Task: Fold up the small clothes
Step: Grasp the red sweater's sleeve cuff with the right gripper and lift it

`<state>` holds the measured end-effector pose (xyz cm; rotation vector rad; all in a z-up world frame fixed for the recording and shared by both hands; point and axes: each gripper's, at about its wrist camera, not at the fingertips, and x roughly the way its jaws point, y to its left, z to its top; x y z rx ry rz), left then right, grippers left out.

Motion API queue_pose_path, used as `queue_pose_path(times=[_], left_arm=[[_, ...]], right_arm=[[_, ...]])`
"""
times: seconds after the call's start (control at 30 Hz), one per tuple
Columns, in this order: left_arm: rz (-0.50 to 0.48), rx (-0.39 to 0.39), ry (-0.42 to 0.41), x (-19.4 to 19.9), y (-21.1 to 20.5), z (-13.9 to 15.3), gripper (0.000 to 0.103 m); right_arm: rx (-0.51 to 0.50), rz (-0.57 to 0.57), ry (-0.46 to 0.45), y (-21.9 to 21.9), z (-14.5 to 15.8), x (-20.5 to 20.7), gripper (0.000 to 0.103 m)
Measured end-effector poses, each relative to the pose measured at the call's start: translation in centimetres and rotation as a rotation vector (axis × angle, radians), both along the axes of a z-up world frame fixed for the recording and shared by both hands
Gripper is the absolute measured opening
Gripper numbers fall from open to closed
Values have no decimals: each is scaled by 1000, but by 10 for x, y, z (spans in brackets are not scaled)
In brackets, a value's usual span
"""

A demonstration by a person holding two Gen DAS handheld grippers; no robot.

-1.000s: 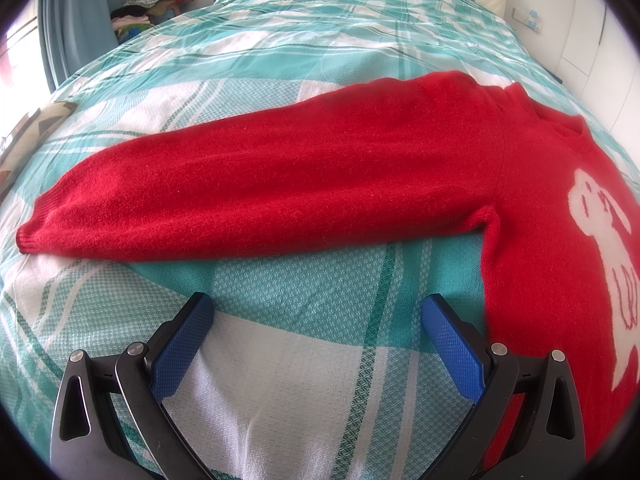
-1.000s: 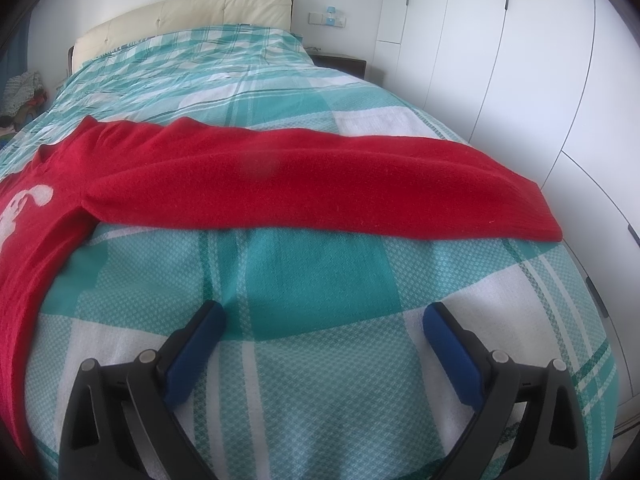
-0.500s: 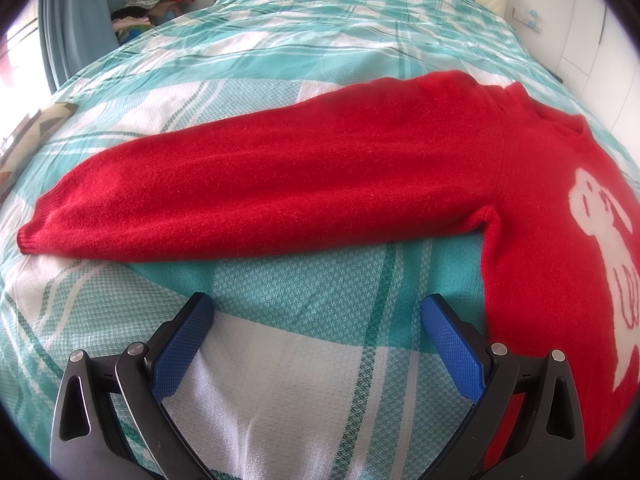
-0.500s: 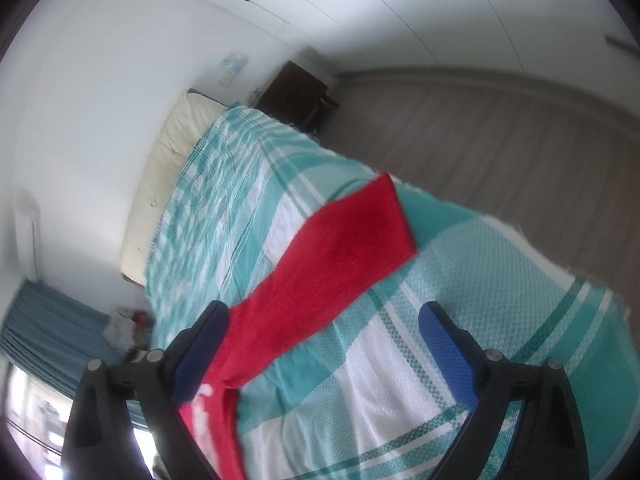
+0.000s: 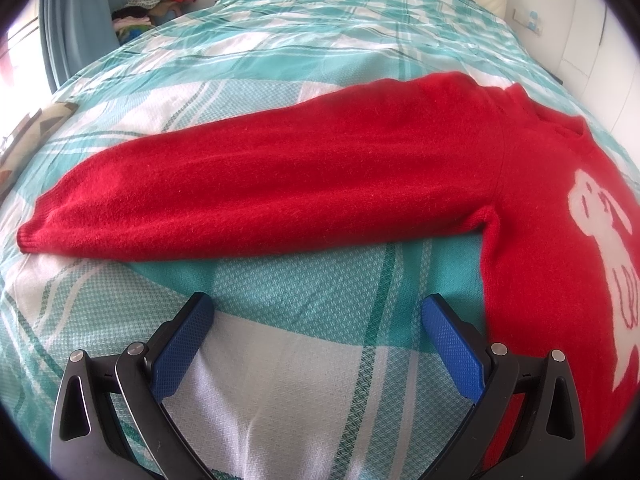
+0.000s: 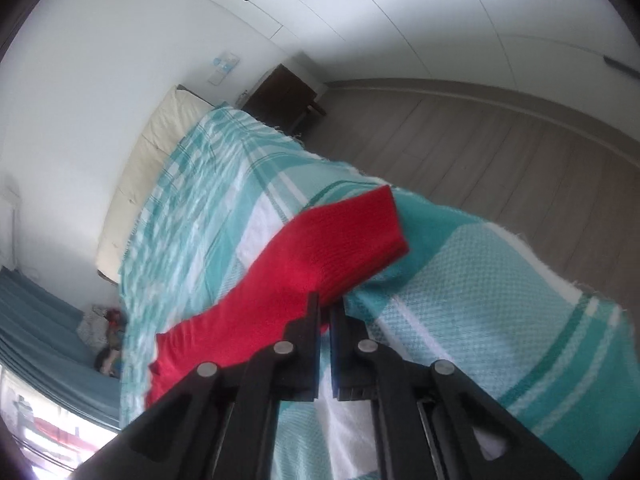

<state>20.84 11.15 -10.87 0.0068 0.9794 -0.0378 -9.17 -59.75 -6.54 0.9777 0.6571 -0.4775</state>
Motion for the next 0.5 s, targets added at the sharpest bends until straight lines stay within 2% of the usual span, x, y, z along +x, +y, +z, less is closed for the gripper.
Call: queue_pose_path(times=[0.03,0.07,0.13,0.3,0.5], left_arm=[[0,2,0,0,0,0,103],[0,2,0,0,0,0,103],[0,-2,-1,0,0,0,103],[0,-1,-1,0,0,0,103],[1,-2,-3,0,-1,-1,103]], right_arm=[[34,11,41,0,-11,2,3],[80,0,40,-2,-21,-1,3],[146,-36,-13,-9,-27,-9,4],[292,-92,-164,-23,-38,-22,19],[420,-119,-250,-41,-62,-23,20]])
